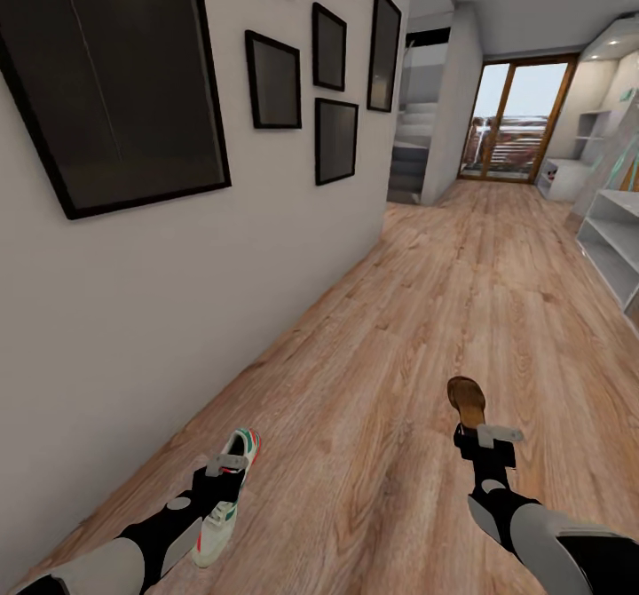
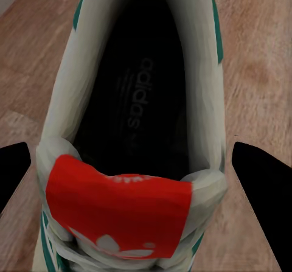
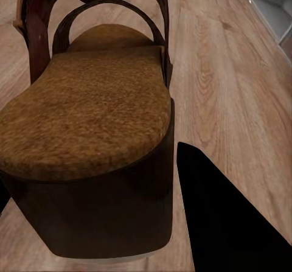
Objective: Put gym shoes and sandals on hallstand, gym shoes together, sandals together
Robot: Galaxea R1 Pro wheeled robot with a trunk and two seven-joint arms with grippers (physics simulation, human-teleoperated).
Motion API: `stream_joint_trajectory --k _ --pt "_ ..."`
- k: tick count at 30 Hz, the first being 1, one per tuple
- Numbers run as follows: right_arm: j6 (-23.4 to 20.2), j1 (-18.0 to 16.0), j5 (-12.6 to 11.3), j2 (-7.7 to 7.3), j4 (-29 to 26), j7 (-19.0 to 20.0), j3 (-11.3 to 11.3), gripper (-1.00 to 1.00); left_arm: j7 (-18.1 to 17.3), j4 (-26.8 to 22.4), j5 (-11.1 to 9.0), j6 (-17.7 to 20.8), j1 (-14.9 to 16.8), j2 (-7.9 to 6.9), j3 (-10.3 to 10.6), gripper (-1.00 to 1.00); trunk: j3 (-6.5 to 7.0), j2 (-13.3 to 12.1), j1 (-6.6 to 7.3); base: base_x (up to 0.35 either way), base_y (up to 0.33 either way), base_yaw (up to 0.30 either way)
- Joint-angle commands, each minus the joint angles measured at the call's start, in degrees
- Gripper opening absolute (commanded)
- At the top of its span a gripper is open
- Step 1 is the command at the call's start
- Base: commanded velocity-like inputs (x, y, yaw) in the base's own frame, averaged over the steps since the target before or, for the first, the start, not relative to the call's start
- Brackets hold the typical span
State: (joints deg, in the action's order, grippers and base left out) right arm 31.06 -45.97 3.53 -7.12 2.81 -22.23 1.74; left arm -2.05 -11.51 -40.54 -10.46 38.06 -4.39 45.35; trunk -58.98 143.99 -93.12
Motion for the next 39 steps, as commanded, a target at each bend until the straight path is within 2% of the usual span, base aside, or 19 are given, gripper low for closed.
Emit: stream_joint_trajectory --k 1,13,32,39 --pt "0.1 0.0 -0.1 0.0 0.0 0.1 0.0 -1.0 0.0 0.0 0.0 0.0 0.0 0.0 0.0 -1.0 0.02 0.0 0.0 0.288 0.0 -0.025" --pt "0.1 0.0 -0.1 0.0 0.0 0.1 0.0 -1.0 0.0 0.0 0.0 0.0 0.0 0.03 0.0 -1.0 0.07 0.0 0.0 0.33 0.0 -0.027" --pt "0.1 0.0 -0.1 0.0 0.0 0.1 0.0 -1.0 0.0 0.0 0.0 0.0 0.0 0.02 0.0 -1.0 0.08 0.0 0.0 0.347 0.0 -0.197" --pt "0.1 0.0 -0.1 0.0 0.0 0.1 0.0 -1.0 0.0 0.0 0.0 0.0 0.0 0.08 0.1 -1.0 0.08 0.0 0.0 0.346 -0.042 -0.075"
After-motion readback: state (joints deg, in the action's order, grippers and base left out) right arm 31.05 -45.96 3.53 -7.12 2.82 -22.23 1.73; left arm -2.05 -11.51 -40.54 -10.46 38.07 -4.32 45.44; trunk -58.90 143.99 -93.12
